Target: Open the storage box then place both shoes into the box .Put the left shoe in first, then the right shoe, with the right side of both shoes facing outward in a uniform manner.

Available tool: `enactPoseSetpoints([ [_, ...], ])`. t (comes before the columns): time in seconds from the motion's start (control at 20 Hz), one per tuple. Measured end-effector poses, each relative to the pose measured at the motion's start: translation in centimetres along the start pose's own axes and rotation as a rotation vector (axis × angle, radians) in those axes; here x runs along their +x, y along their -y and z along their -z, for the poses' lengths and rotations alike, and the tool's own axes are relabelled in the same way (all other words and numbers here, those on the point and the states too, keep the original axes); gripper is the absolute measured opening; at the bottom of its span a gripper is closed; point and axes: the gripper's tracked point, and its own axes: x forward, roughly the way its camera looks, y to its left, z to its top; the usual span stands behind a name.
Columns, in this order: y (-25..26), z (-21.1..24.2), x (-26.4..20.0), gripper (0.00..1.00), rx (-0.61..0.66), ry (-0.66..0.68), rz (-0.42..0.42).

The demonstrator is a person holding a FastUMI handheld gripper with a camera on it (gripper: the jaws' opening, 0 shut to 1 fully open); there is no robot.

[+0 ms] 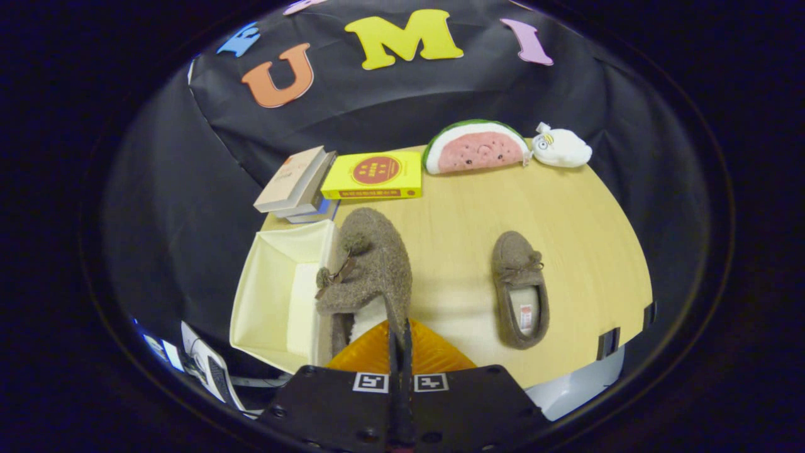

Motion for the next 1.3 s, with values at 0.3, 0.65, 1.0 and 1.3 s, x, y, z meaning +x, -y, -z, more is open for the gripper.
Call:
enactPoseSetpoints([
  [0.3, -7.9, -0.8, 0.0, 0.00, -0.032, 0.031, -0.039],
  [0.65, -16.2, 1.2, 5.6, 0.00, -0.066, -0.016, -0.072],
  [1.0, -19.2, 4.8, 12.6, 0.00, -0.075, -0.103, -0.034],
  [1.3, -20.1, 6.7, 14.9, 0.04, -0.100, -0.127, -0.014],
])
